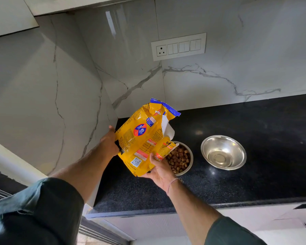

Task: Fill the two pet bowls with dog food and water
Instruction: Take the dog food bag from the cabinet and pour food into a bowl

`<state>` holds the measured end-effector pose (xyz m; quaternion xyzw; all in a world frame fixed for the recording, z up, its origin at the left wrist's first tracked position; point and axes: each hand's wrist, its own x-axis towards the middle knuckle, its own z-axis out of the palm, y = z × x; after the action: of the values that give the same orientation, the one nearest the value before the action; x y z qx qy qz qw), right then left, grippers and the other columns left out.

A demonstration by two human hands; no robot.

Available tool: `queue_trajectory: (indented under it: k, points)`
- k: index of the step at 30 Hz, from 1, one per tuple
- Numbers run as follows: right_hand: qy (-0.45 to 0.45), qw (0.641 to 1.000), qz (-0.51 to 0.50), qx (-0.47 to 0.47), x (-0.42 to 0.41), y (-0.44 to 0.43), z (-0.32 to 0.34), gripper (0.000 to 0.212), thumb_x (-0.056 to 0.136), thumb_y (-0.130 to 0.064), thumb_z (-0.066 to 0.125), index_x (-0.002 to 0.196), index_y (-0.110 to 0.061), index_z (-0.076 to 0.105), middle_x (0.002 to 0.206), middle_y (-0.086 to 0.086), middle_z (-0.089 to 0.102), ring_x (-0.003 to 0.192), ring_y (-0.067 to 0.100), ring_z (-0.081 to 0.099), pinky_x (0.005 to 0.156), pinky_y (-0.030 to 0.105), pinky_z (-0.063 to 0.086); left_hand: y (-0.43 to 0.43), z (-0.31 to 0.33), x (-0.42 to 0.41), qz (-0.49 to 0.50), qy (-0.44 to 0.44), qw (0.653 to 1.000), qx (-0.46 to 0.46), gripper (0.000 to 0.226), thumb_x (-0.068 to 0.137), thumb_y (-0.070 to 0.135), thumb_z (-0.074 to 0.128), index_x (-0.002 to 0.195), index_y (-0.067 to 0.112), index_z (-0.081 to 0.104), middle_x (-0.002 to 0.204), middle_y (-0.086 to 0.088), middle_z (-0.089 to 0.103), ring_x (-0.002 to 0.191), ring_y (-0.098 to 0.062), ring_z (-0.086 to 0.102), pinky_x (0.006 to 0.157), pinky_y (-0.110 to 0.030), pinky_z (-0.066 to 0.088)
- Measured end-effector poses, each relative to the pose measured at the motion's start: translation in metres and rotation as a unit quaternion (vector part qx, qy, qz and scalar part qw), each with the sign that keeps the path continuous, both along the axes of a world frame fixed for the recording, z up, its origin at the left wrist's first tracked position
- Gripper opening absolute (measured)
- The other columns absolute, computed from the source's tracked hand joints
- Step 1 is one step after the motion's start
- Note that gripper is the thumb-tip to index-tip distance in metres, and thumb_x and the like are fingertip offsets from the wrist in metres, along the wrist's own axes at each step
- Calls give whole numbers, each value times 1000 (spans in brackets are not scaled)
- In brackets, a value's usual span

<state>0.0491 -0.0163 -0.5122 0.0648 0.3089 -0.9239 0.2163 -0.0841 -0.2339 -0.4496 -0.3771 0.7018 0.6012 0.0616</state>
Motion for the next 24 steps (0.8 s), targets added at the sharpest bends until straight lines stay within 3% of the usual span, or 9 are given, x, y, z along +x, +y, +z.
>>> queue_trajectory:
  k: [7,9,12,15,20,24]
  points:
    - [4,1000,9,2,-4,2,-1,57,93,-30,68,147,-28,49,140,12,64,130,41,58,100,78,41,-9,-16,-21,35,9,995,90,83,68,88,55,122,25,61,111,-13,72,97,-37,73,85,-63,55]
    - [8,1000,12,3,-4,2,-3,53,97,-34,65,148,-29,48,143,12,62,132,42,56,101,78,40,-10,-17,-22,35,7,995,91,87,64,89,55,124,26,61,111,-13,73,95,-37,74,85,-61,55]
    - [10,1000,14,13,-5,3,-3,52,99,-37,62,149,-29,48,143,11,62,133,42,56,101,78,39,-1,-7,-14,41,9,991,123,75,80,81,53,128,24,58,118,-14,71,101,-39,71,90,-64,53]
    - [8,1000,15,15,-5,4,-2,54,97,-36,64,148,-29,49,142,12,63,132,42,56,102,78,39,7,-1,-7,46,13,992,119,80,76,83,53,129,24,59,119,-14,70,103,-38,71,90,-63,54]
    - [18,1000,13,17,-6,6,-3,50,97,-19,67,145,-27,52,140,12,64,131,41,57,100,79,40,10,1,-5,59,13,990,126,79,80,81,54,133,24,57,126,-14,68,106,-38,69,92,-61,53]
    - [18,999,3,29,-5,7,-1,49,97,-15,66,143,-25,54,137,12,66,128,40,59,97,79,42,12,4,-2,62,17,991,114,73,84,80,50,132,25,58,119,-13,70,102,-37,71,91,-60,55]
